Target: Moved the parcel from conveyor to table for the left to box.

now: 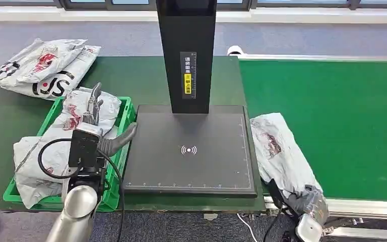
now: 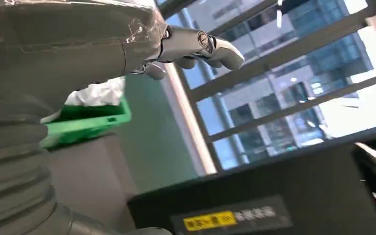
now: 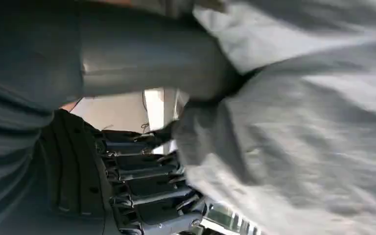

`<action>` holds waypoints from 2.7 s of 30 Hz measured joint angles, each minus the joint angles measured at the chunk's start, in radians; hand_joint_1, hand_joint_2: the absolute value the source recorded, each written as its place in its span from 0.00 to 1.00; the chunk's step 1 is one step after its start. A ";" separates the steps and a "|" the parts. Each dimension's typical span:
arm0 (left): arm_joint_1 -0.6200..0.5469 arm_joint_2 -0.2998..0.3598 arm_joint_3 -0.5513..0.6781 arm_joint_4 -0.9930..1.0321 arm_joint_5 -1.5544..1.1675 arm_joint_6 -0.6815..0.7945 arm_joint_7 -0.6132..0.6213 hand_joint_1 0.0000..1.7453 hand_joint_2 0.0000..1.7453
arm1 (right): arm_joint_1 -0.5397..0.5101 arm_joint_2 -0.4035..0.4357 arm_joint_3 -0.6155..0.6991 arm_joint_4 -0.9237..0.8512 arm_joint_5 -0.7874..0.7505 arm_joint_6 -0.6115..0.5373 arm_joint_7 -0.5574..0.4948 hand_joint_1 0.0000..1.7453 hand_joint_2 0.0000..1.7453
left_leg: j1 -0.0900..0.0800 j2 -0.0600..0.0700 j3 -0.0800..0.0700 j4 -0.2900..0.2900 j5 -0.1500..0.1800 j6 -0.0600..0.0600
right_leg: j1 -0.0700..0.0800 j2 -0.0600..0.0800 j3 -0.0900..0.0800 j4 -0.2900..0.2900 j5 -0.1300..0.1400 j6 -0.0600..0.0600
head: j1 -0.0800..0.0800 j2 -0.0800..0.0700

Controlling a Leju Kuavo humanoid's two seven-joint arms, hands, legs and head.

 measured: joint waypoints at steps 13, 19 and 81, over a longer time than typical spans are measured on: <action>0.001 -0.002 -0.030 -0.056 0.004 -0.006 0.003 0.00 1.00 | 0.017 0.000 -0.019 -0.047 0.002 0.023 -0.004 1.00 1.00 | 0.000 0.000 0.000 0.000 0.000 0.000 | 0.000 0.000 0.000 0.000 0.000 0.000 | 0.000 0.000; 0.001 -0.002 -0.031 -0.061 0.005 -0.006 0.003 0.00 1.00 | 0.020 0.000 -0.019 -0.049 0.002 0.023 -0.004 1.00 1.00 | 0.000 0.000 0.000 0.000 0.000 0.000 | 0.000 0.000 0.000 0.000 0.000 0.000 | 0.000 0.000; -0.093 -0.044 -0.119 0.048 0.091 0.045 -0.072 0.00 1.00 | -0.210 0.047 0.239 -0.785 -0.299 -0.302 -0.539 1.00 1.00 | -0.001 0.000 -0.008 0.001 0.008 -0.001 | -0.001 0.001 -0.010 0.004 0.007 -0.001 | 0.000 0.000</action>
